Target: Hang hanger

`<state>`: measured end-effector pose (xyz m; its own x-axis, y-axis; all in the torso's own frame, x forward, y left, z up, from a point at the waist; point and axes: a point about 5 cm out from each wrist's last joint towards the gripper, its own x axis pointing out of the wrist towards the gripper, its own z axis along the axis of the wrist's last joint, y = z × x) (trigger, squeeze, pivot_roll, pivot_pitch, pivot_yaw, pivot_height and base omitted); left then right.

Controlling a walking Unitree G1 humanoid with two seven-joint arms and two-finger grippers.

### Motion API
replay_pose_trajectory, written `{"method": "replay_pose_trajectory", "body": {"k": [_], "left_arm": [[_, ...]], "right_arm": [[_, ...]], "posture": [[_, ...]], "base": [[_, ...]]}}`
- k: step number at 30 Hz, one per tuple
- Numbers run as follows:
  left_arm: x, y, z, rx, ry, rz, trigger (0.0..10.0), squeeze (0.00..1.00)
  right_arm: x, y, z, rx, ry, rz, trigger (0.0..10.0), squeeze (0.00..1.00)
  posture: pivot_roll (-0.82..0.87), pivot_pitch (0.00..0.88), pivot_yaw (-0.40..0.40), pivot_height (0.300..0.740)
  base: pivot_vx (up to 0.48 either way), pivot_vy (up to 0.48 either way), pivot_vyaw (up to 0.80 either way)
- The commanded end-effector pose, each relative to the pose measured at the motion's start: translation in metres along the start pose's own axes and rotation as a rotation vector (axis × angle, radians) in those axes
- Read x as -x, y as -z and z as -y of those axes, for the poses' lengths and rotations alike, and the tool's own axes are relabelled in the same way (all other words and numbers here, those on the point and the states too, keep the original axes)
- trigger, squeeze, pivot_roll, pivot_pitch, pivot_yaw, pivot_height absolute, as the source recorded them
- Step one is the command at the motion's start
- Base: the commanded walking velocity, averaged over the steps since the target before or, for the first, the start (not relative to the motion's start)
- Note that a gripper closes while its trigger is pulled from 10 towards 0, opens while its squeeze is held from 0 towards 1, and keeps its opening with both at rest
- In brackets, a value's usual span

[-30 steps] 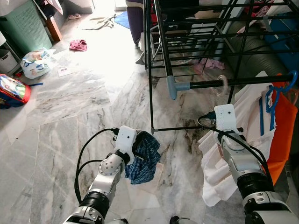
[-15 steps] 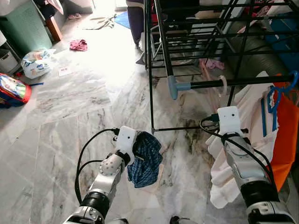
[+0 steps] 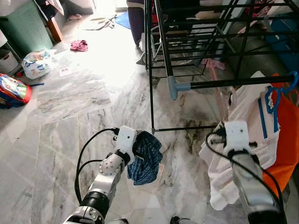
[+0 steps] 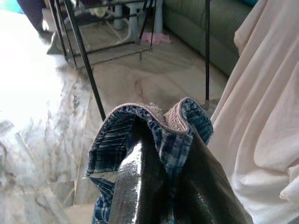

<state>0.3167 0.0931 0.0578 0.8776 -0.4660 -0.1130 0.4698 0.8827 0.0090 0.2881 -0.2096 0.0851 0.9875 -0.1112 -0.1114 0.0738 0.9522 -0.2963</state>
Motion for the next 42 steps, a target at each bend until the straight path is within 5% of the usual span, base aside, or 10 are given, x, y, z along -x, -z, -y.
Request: {"method": "replay_pose_trajectory", "body": {"k": [1, 2, 5, 11, 18, 28, 42], "left_arm": [[0.003, -0.002, 0.000, -0.043, 0.016, 0.018, 10.0, 0.00], [0.005, -0.002, 0.000, -0.056, 0.018, 0.021, 10.0, 0.00], [0.009, -0.001, -0.005, -0.096, 0.025, 0.016, 10.0, 0.00], [0.026, 0.022, -0.027, -0.147, -0.083, -0.111, 10.0, 0.00], [0.038, 0.026, -0.034, -0.146, -0.183, -0.101, 10.0, 0.00], [0.044, 0.032, -0.036, -0.149, -0.295, -0.117, 10.0, 0.00], [0.028, 0.022, -0.040, -0.147, -0.348, -0.104, 10.0, 0.00]], "right_arm": [[0.006, -0.001, -0.001, -0.010, 0.007, 0.020, 4.7, 0.00], [0.008, 0.001, -0.002, -0.010, 0.005, 0.016, 8.7, 0.00], [0.015, 0.004, -0.011, -0.022, -0.022, 0.002, 10.0, 0.00], [0.025, 0.011, -0.038, -0.060, -0.129, -0.019, 10.0, 0.00], [0.026, 0.004, -0.060, -0.139, -0.199, 0.011, 10.0, 0.00], [0.021, 0.006, -0.064, -0.153, -0.208, 0.009, 10.0, 0.00], [-0.002, -0.005, -0.066, -0.143, -0.237, 0.033, 10.0, 0.00]], "posture": [[-0.03, 0.173, 0.057, 0.740], [-0.03, 0.174, 0.053, 0.740], [-0.02, 0.185, 0.039, 0.740], [0.02, 0.167, 0.013, 0.740], [0.05, 0.189, -0.010, 0.740], [0.08, 0.149, -0.029, 0.740], [0.10, 0.045, -0.057, 0.740]], "base": [[0.000, 0.000, 0.00], [0.000, 0.000, 0.00], [0.000, 0.000, 0.00], [0.000, 0.000, 0.00], [0.000, 0.000, 0.00], [0.000, 0.000, 0.00], [-0.178, 0.000, 0.00]]}}
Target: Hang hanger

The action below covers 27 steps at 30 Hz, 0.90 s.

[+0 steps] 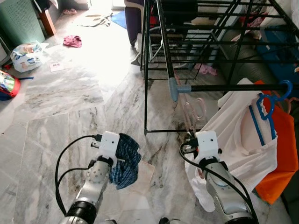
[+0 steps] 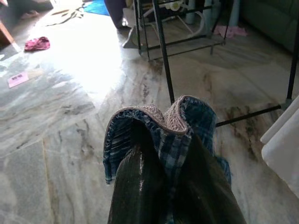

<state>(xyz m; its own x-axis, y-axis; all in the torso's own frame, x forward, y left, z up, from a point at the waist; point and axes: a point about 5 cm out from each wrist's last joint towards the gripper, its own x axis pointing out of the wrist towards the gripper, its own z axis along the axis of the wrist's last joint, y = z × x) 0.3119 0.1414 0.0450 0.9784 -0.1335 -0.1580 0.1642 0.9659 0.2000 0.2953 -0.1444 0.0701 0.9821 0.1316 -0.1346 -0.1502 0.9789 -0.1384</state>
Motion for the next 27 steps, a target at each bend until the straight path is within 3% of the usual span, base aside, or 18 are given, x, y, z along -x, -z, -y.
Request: {"method": "replay_pose_trajectory", "body": {"k": [1, 17, 27], "left_arm": [[0.002, 0.006, 0.000, -0.010, -0.001, -0.021, 10.0, 0.00], [-0.002, 0.004, 0.000, -0.030, 0.017, -0.026, 10.0, 0.00], [-0.001, 0.008, -0.012, -0.047, 0.005, -0.046, 10.0, 0.00]], "right_arm": [[0.000, 0.001, 0.002, -0.013, 0.010, 0.003, 10.0, 0.00], [-0.001, 0.009, -0.002, -0.025, 0.015, -0.015, 10.0, 0.00], [0.001, 0.017, 0.000, -0.039, 0.030, -0.050, 10.0, 0.00]], "posture": [[0.10, 0.043, -0.056, 0.740], [0.09, 0.000, -0.032, 0.740], [0.09, 0.000, -0.029, 0.740]], "base": [[-0.285, 0.000, 0.00], [-0.284, 0.000, 0.00], [-0.280, 0.000, 0.00]]}}
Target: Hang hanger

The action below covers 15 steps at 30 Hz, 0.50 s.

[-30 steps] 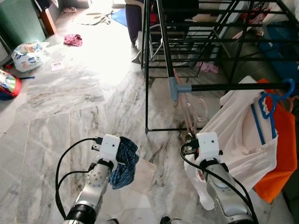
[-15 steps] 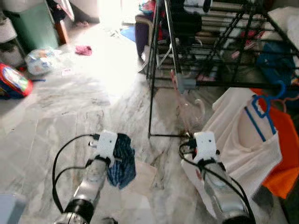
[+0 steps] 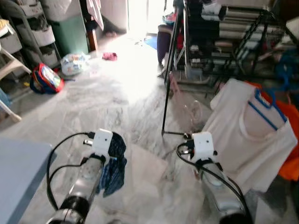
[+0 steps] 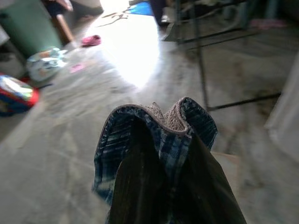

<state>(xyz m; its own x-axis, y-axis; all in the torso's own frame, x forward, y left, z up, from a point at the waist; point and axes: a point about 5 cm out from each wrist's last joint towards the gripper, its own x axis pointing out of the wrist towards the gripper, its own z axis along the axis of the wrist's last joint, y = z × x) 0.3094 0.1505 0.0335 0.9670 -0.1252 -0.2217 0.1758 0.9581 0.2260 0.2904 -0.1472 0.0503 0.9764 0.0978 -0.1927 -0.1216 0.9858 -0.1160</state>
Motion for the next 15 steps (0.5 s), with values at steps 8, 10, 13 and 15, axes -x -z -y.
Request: {"method": "replay_pose_trajectory", "body": {"k": [8, 10, 13, 15], "left_arm": [[-0.010, -0.017, -0.008, -0.014, -0.006, 0.045, 10.0, 0.00], [-0.010, -0.019, -0.007, -0.018, 0.001, 0.050, 10.0, 0.00], [-0.011, -0.022, -0.006, -0.025, 0.012, 0.062, 10.0, 0.00], [-0.012, -0.022, -0.006, -0.023, 0.012, 0.063, 10.0, 0.00]], "right_arm": [[-0.005, -0.008, -0.001, -0.013, 0.012, 0.031, 10.0, 0.00], [-0.006, -0.011, -0.001, -0.014, 0.016, 0.039, 10.0, 0.00], [-0.008, -0.014, 0.001, -0.013, 0.023, 0.045, 10.0, 0.00], [-0.008, -0.014, 0.002, -0.011, 0.023, 0.044, 10.0, 0.00]], "posture": [[0.07, 0.004, -0.003, 0.740], [0.07, 0.013, -0.001, 0.740], [0.07, 0.043, 0.004, 0.740], [0.07, 0.052, 0.003, 0.740]], "base": [[-0.282, 0.000, 0.00], [-0.277, 0.000, 0.00], [-0.279, 0.000, 0.00], [-0.279, 0.000, 0.00]]}}
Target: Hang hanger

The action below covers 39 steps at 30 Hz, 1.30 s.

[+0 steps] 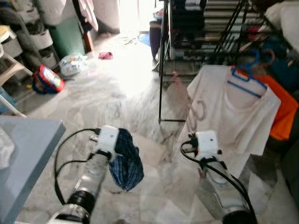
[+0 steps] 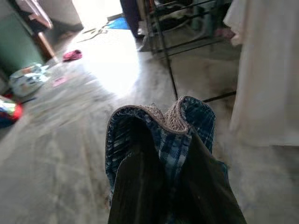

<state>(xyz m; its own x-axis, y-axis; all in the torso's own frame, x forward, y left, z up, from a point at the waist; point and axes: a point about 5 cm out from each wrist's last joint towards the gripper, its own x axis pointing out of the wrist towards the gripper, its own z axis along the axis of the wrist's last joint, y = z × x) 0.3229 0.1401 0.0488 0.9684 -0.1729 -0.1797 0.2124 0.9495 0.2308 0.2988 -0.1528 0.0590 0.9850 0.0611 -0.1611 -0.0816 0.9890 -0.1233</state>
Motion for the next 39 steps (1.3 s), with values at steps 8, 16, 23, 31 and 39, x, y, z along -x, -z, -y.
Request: {"method": "replay_pose_trajectory", "body": {"k": [8, 16, 23, 31, 39], "left_arm": [[0.002, 0.000, -0.004, 0.001, -0.014, 0.012, 10.0, 0.00], [0.004, 0.003, -0.004, 0.004, -0.009, 0.011, 10.0, 0.00], [0.004, 0.000, -0.006, 0.017, -0.001, 0.034, 10.0, 0.00], [0.003, -0.005, -0.009, 0.040, 0.031, 0.058, 10.0, 0.00], [0.003, -0.018, -0.002, 0.070, 0.158, 0.153, 10.0, 0.00]], "right_arm": [[-0.002, -0.003, -0.004, -0.002, -0.024, 0.003, 10.0, 0.00], [0.000, -0.002, -0.009, 0.003, -0.048, -0.006, 10.0, 0.00], [0.002, -0.002, -0.009, 0.023, -0.070, -0.013, 10.0, 0.00], [0.004, 0.000, -0.009, 0.030, -0.076, -0.023, 10.0, 0.00], [0.008, -0.002, -0.009, 0.081, -0.155, -0.012, 10.0, 0.00]], "posture": [[0.07, 0.089, -0.006, 0.740], [0.07, 0.115, -0.014, 0.740], [0.06, 0.148, -0.015, 0.740], [0.07, 0.167, -0.014, 0.740], [0.06, 0.194, -0.016, 0.740]], "base": [[-0.270, 0.000, 0.00], [-0.157, 0.000, -0.46], [0.000, 0.000, 0.00], [0.000, 0.000, 0.00], [0.000, 0.000, 0.00]]}}
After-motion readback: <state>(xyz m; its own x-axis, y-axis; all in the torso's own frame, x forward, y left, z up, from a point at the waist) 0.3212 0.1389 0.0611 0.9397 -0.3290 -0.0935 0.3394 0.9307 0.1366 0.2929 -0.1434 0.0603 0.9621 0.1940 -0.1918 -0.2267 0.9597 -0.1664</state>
